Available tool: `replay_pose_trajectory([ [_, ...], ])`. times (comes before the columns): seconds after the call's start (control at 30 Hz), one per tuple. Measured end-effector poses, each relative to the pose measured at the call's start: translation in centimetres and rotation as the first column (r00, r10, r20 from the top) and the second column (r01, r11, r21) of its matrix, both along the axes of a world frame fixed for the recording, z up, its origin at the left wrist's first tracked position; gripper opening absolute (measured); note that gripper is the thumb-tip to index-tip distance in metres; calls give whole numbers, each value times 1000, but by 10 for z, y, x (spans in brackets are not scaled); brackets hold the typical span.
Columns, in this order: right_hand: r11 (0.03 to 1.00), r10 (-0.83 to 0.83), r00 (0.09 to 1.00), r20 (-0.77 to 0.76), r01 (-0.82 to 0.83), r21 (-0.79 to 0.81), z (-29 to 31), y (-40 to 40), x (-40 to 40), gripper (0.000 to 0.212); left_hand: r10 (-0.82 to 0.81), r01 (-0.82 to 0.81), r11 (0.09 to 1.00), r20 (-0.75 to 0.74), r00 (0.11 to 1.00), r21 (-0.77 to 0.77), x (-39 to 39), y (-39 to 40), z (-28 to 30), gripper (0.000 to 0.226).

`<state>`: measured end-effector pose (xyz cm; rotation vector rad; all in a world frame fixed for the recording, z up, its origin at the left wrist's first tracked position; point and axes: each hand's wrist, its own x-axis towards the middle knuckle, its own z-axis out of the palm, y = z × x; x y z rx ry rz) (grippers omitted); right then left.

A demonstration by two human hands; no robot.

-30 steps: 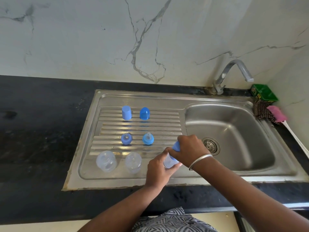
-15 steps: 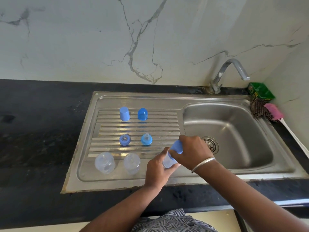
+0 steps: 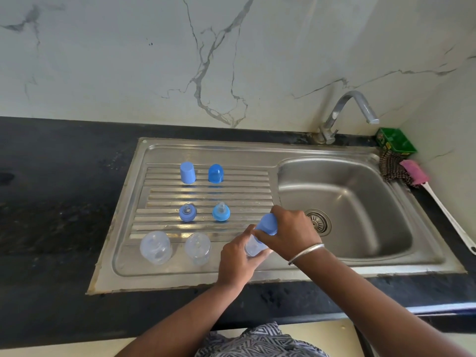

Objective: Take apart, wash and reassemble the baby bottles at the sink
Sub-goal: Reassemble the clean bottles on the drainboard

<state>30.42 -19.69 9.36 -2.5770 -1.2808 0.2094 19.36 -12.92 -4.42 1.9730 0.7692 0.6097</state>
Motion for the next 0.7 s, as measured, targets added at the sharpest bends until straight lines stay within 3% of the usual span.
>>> replay_pose_trajectory([
  [0.23, 986, 154, 986, -68, -150, 70, 6, -5, -1, 54, -11, 11, 999, -9, 1000, -30, 1, 1, -10, 72],
  [0.43, 971, 88, 996, -11, -83, 226, -12, -7, -2, 37, 6, -6, 1000, -24, 1000, 16, 1, 1, -9, 66],
  [0.6, 982, 110, 993, -43, -102, 159, -10, -12, -7, 70, -5, 5, 1000, 17, 1000, -23, 0, -1, -6, 70],
  [0.7, 976, 135, 990, -50, -124, 176, -11, -12, -7, 70, -14, 15, 1000, 21, 1000, -17, -1, 0, -4, 69],
])
